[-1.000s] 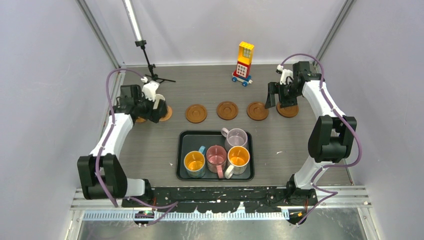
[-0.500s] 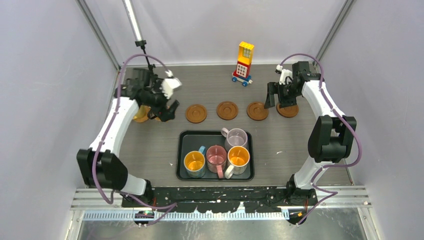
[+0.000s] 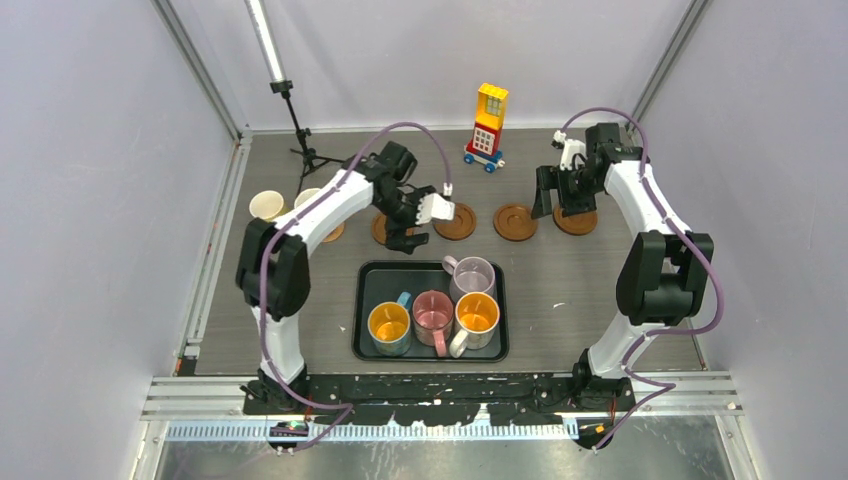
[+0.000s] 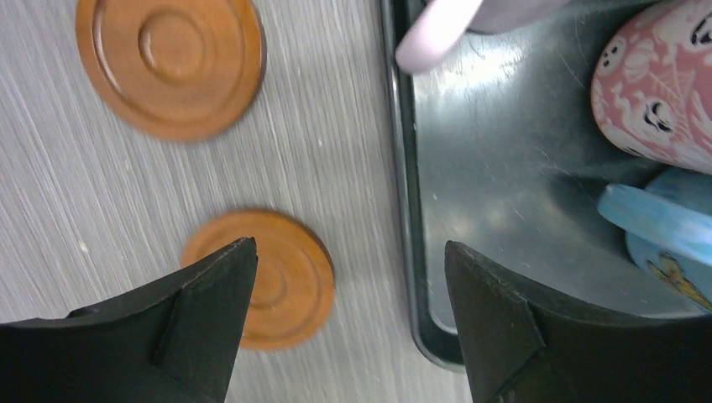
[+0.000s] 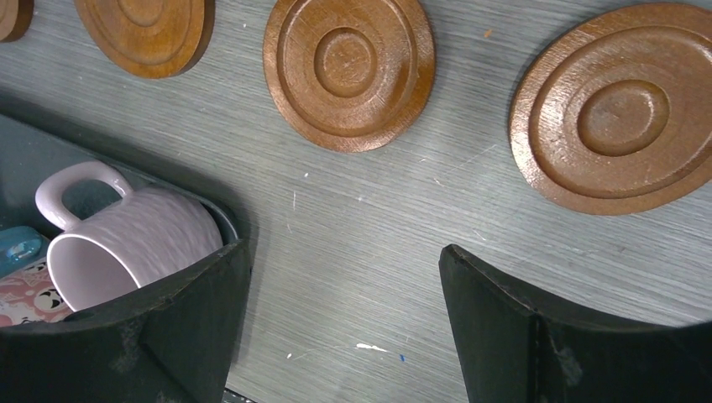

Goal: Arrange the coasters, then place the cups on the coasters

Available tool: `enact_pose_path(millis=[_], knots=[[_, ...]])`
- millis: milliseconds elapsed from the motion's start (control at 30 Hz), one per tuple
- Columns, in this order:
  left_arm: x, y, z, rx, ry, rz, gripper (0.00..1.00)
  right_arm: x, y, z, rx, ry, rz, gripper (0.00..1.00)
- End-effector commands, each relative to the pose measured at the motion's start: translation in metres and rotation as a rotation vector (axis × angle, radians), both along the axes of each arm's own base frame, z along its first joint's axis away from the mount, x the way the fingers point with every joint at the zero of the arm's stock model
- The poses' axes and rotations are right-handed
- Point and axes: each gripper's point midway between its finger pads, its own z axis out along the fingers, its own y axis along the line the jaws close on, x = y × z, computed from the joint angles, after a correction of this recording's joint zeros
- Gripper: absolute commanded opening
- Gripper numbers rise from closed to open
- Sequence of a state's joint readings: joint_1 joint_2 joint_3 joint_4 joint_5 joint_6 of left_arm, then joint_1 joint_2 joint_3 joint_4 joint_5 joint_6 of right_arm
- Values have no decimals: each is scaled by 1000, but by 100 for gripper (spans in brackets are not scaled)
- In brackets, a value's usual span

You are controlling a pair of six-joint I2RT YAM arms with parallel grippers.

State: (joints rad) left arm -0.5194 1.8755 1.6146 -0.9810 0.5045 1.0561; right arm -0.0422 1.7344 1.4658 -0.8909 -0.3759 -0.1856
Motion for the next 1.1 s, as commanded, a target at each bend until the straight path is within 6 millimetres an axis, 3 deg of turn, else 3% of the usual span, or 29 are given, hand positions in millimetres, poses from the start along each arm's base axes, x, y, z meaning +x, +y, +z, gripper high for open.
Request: enact_pose_path(millis=[0, 367, 633, 867, 1067], knots=[[4, -45, 1, -60, -78, -187, 83, 0, -12, 21, -24, -67, -22, 87], [-25, -102, -32, -55, -98, -435, 76, -7, -19, 21, -21, -73, -61, 87], [-60, -114, -55, -20, -65, -562, 62, -10, -20, 20, -19, -69, -63, 87], [-68, -116, -58, -37, -37, -526, 40, -13, -20, 18, -24, -66, -59, 87], [-69, -108, -60, -33, -42, -478, 11, -15, -20, 18, -23, -66, -57, 87]])
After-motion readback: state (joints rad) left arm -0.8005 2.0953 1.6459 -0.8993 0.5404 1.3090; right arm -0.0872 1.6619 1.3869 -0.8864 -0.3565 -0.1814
